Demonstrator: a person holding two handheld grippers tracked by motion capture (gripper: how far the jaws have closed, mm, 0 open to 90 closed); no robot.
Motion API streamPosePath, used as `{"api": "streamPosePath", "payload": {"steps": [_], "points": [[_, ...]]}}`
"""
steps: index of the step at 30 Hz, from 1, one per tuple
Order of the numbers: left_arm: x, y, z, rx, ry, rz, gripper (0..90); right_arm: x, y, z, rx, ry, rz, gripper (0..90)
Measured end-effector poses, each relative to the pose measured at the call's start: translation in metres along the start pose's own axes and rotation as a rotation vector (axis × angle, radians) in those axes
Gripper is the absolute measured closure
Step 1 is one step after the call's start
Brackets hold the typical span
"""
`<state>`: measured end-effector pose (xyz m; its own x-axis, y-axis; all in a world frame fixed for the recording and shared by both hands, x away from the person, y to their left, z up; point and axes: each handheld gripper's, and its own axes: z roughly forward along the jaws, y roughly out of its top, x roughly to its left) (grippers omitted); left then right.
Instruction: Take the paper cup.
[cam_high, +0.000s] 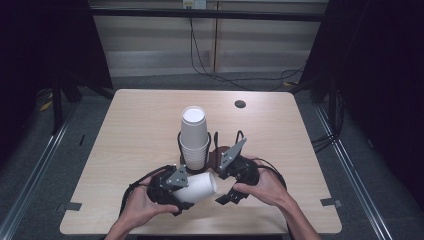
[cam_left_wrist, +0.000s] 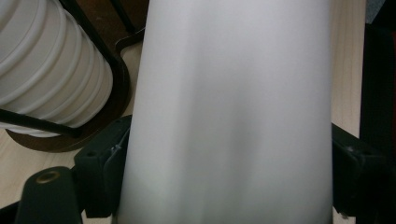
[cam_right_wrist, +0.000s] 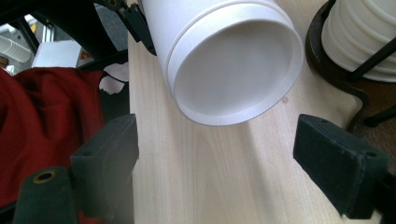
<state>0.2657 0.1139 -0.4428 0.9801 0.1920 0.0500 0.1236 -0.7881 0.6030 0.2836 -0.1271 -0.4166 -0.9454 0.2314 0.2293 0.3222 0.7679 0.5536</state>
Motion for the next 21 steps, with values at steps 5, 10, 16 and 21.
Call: {"api": "streamPosePath", "payload": {"steps": [5,10,16,21], "points": [[-0.001,0.004,0.000,0.029,0.023,0.019,16.2,-0.001,0.001,0.005,0.031,0.010,-0.003,14.6],[-0.002,0.006,0.002,0.043,0.026,0.032,16.3,-0.003,0.004,0.007,0.063,0.005,-0.009,15.1],[-0.006,0.009,0.007,0.069,-0.005,0.052,16.3,-0.007,0.008,0.010,0.091,0.002,-0.009,14.8],[-0.009,0.011,0.009,0.072,-0.017,0.060,16.3,-0.007,0.010,0.015,0.111,0.025,-0.006,14.6]]}}
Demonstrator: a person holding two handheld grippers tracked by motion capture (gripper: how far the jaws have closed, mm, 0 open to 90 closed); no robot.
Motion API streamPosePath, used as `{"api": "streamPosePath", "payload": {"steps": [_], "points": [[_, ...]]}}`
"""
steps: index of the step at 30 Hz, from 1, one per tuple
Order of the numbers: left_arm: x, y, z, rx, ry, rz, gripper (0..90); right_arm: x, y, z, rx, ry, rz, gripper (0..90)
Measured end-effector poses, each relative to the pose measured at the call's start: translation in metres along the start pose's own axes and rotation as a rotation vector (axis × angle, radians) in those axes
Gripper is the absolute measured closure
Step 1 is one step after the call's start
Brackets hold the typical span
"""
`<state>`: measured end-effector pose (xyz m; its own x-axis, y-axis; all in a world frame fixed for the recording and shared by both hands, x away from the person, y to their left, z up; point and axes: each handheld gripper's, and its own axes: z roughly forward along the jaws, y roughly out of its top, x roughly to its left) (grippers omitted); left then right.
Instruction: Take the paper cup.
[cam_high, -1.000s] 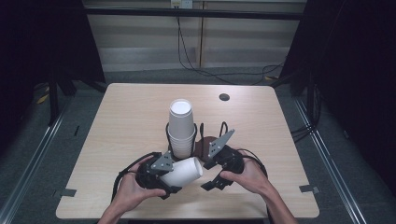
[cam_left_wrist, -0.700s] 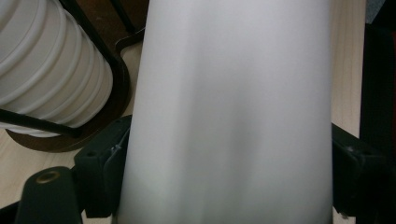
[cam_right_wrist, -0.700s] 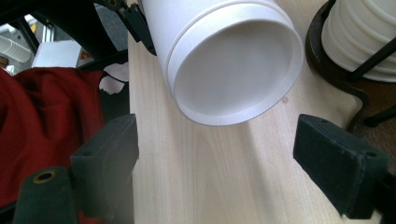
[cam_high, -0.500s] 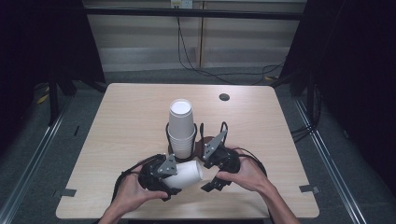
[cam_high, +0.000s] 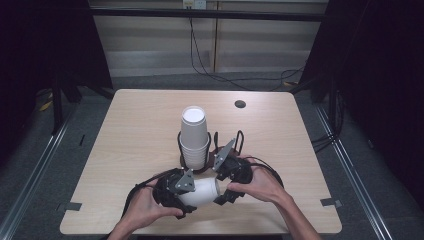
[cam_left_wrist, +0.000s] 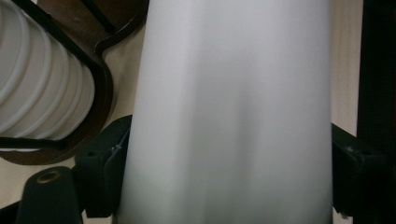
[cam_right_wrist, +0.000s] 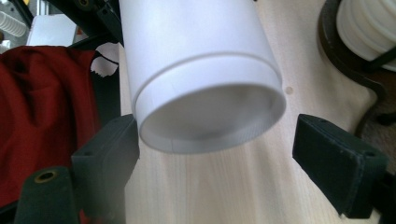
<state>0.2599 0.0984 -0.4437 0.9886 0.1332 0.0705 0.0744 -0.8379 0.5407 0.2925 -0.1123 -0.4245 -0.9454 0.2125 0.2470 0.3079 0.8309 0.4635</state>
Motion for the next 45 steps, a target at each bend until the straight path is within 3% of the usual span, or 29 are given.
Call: {"api": "streamPosePath", "payload": {"steps": [7,17,26,45], "points": [[-0.003,0.006,0.000,-0.020,-0.035,0.003,16.3,0.000,0.005,0.009,-0.009,0.055,-0.013,13.6],[-0.006,0.011,0.003,-0.007,-0.043,0.020,16.3,0.005,0.010,0.012,-0.005,0.108,-0.034,19.5],[-0.006,0.010,0.003,-0.007,-0.060,0.035,16.3,0.008,0.014,0.013,0.012,0.112,-0.048,21.4],[-0.006,0.006,0.005,-0.035,-0.091,0.025,16.4,0.010,0.014,0.017,0.024,0.102,-0.055,23.1]]}}
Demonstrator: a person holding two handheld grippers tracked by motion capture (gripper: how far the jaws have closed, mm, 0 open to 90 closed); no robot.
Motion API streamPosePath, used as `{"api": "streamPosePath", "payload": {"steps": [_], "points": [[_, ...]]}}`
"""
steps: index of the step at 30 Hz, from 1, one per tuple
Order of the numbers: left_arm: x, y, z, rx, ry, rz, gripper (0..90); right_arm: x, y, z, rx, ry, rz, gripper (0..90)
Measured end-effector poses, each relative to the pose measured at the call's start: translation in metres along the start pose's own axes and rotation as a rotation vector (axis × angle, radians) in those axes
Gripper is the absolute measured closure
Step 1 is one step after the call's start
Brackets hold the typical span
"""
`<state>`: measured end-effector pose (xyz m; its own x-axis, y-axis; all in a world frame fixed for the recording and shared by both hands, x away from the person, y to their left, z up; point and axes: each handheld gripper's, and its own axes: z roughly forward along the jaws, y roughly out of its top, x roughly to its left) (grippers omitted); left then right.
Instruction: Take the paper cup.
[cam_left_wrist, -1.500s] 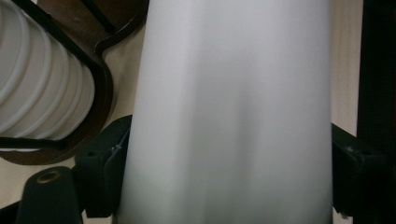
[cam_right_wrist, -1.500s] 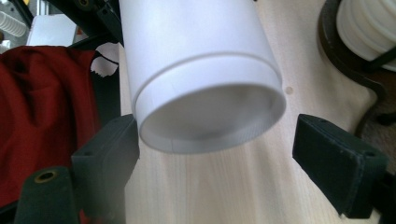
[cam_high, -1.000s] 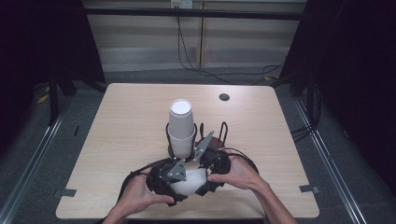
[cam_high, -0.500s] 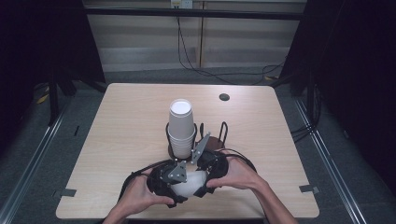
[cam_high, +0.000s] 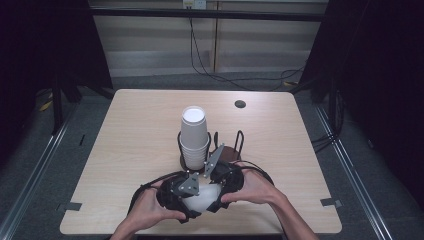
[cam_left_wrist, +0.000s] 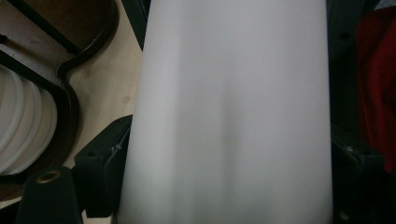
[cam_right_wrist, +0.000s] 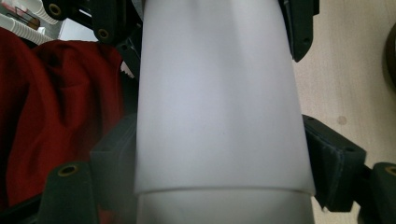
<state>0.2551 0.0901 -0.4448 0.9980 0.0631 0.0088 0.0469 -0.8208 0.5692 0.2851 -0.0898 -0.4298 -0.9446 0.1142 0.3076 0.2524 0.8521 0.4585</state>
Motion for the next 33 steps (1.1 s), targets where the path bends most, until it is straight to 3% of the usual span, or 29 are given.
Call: {"api": "streamPosePath", "payload": {"steps": [3,7,14,16,19,25,29,33], "points": [[0.001,-0.002,0.000,-0.035,-0.003,0.001,16.8,0.000,-0.001,-0.001,-0.007,0.005,0.011,24.4],[0.001,-0.001,-0.001,-0.039,-0.004,0.013,17.1,0.000,-0.002,-0.003,-0.006,0.010,0.013,26.0],[0.003,-0.005,-0.004,-0.096,0.009,0.005,14.8,0.002,-0.001,-0.005,-0.018,-0.032,-0.028,27.0],[0.003,-0.006,-0.005,-0.103,0.018,0.009,14.5,0.004,-0.001,-0.005,-0.010,-0.039,-0.019,27.0],[0.005,-0.008,-0.008,-0.114,-0.002,0.005,14.9,0.003,-0.001,-0.005,-0.018,-0.038,-0.021,27.0],[0.008,-0.013,-0.018,-0.207,-0.021,0.002,16.2,0.005,0.000,-0.005,0.002,-0.055,-0.028,26.9],[0.008,-0.015,-0.026,-0.259,-0.008,0.001,15.8,0.006,-0.001,-0.011,-0.041,-0.063,-0.034,26.8],[0.009,-0.017,-0.031,-0.333,0.002,-0.025,15.7,0.006,-0.002,-0.015,-0.044,-0.069,-0.028,26.7]]}}
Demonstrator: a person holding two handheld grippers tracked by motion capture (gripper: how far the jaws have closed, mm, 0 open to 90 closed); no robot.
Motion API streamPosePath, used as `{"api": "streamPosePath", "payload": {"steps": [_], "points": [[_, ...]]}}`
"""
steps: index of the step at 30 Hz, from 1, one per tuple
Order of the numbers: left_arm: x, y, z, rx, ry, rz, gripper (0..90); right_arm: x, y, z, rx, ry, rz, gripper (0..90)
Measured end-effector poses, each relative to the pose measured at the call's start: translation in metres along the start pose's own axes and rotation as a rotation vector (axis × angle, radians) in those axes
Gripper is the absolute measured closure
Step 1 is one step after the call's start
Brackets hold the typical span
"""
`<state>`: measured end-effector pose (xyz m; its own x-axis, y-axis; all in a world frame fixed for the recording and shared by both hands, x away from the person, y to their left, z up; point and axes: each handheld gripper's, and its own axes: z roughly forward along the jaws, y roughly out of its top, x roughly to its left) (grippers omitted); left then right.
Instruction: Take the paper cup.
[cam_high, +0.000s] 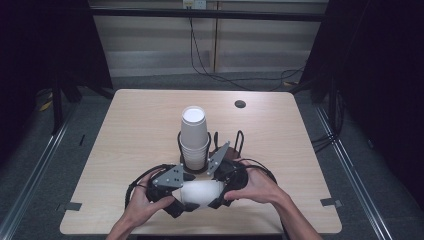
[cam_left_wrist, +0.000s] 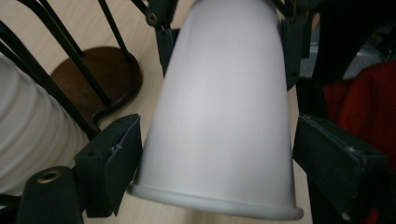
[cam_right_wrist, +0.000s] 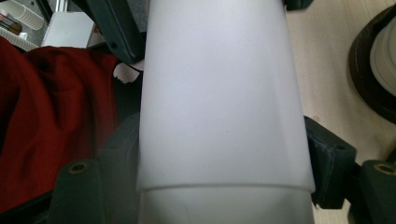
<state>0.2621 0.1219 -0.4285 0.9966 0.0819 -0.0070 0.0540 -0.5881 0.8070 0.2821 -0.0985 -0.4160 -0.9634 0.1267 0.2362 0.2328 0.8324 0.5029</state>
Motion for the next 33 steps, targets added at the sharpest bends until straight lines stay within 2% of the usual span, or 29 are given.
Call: {"api": "streamPosePath", "payload": {"steps": [3,7,8,12,15,21,23,28,32,33], "points": [[0.001,-0.002,-0.002,-0.028,0.026,0.003,15.9,-0.002,-0.003,-0.002,-0.019,-0.007,0.008,26.7],[0.004,-0.005,-0.007,-0.090,0.028,-0.028,15.9,-0.005,-0.009,-0.004,-0.033,-0.002,0.025,26.4],[0.004,-0.006,-0.009,-0.092,0.039,-0.033,15.9,-0.005,-0.011,-0.005,-0.027,-0.016,0.031,26.4],[0.005,-0.007,-0.014,-0.149,0.061,-0.067,15.8,-0.005,-0.017,-0.007,-0.046,-0.017,0.046,26.3],[0.006,-0.007,-0.018,-0.179,0.084,-0.077,15.7,-0.005,-0.021,-0.009,-0.050,-0.023,0.055,26.2],[0.006,-0.010,-0.024,-0.232,0.080,-0.090,15.7,-0.007,-0.029,-0.014,-0.102,-0.046,0.072,26.2],[0.006,-0.011,-0.026,-0.242,0.086,-0.092,15.7,-0.008,-0.033,-0.016,-0.126,-0.039,0.083,26.1],[0.008,-0.016,-0.030,-0.283,0.089,-0.117,15.7,-0.009,-0.041,-0.020,-0.176,-0.051,0.102,26.0],[0.011,-0.021,-0.032,-0.331,0.077,-0.156,15.6,-0.009,-0.048,-0.021,-0.227,-0.048,0.111,26.0],[0.011,-0.022,-0.033,-0.330,0.072,-0.150,15.6,-0.009,-0.050,-0.021,-0.241,-0.048,0.111,26.0]]}}
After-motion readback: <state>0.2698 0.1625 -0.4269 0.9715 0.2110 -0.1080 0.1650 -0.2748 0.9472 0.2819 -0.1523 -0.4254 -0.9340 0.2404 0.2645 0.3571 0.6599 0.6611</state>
